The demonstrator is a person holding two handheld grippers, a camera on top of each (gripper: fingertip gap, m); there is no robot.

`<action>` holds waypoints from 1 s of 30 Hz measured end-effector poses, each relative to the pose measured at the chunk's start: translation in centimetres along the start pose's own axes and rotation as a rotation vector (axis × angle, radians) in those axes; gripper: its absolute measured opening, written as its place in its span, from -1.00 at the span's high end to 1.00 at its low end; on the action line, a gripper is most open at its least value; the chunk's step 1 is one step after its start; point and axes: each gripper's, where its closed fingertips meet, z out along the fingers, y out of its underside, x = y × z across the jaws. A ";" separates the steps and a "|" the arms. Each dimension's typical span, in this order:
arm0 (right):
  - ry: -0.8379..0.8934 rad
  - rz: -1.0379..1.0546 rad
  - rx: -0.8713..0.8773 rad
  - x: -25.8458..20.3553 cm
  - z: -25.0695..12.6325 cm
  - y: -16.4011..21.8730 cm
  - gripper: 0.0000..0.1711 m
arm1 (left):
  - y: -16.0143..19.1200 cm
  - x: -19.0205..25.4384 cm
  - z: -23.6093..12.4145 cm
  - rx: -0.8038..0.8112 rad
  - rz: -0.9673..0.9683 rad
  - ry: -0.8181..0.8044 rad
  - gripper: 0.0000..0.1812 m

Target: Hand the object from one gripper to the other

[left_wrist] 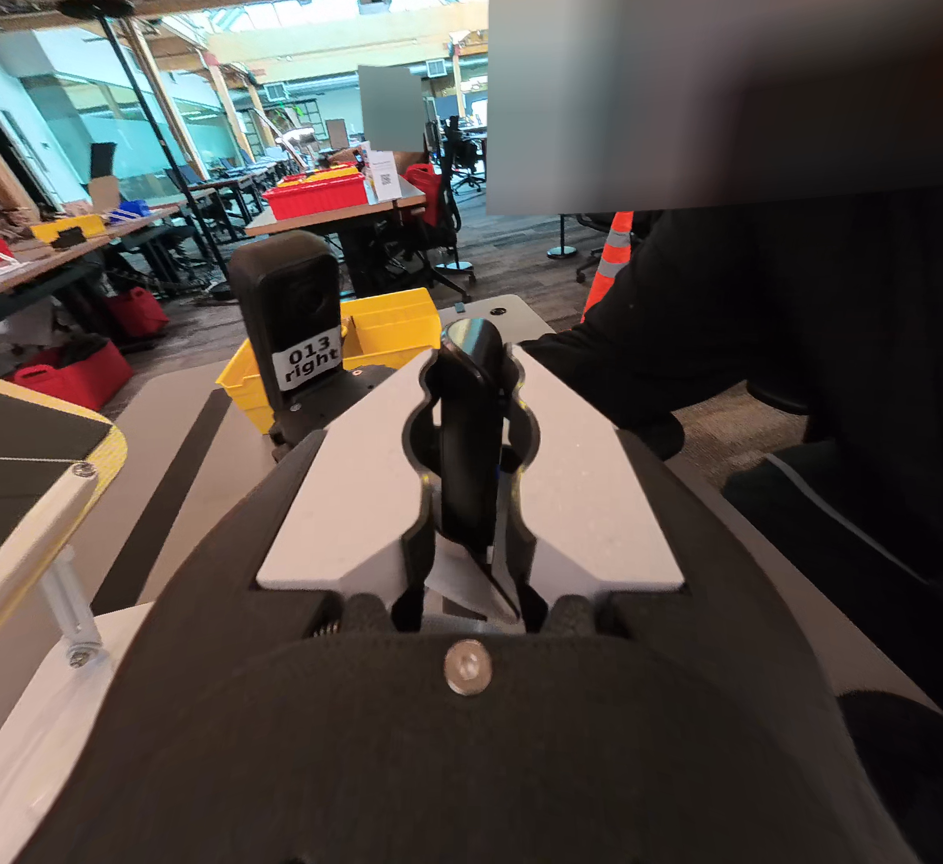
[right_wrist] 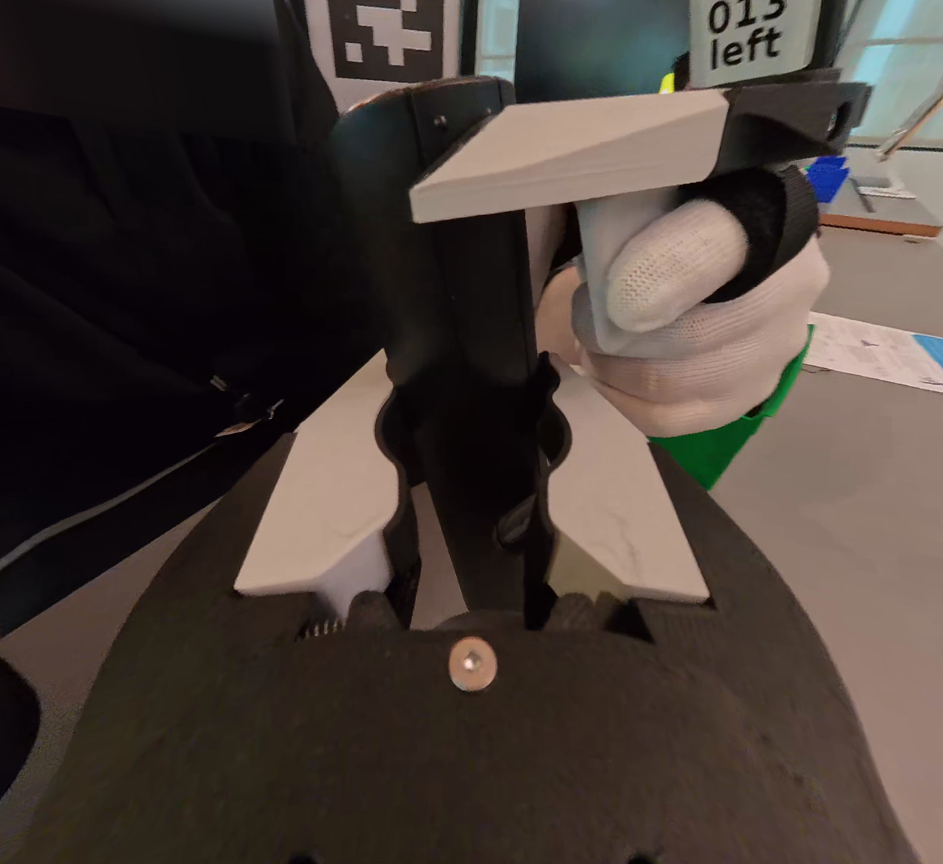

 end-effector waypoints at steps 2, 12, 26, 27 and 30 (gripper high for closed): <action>0.019 -0.005 0.008 0.3 -0.3 -0.2 0.44 | -0.2 -0.2 -0.1 0.007 0.007 -0.015 0.76; 0.056 0.007 0.049 1.1 -0.8 -0.7 0.45 | -0.4 -1.6 -0.2 0.029 0.005 -0.083 0.73; 0.203 -0.004 0.147 3.8 -2.9 -2.0 0.45 | -2.4 -5.2 -1.4 0.115 0.052 -0.323 0.72; 0.224 -0.004 0.158 4.1 -3.3 -2.2 0.45 | -2.7 -5.6 -1.7 0.124 0.063 -0.358 0.70; 0.324 -0.011 0.189 5.5 -5.0 -2.9 0.45 | -3.6 -7.1 -3.1 0.139 0.112 -0.499 0.60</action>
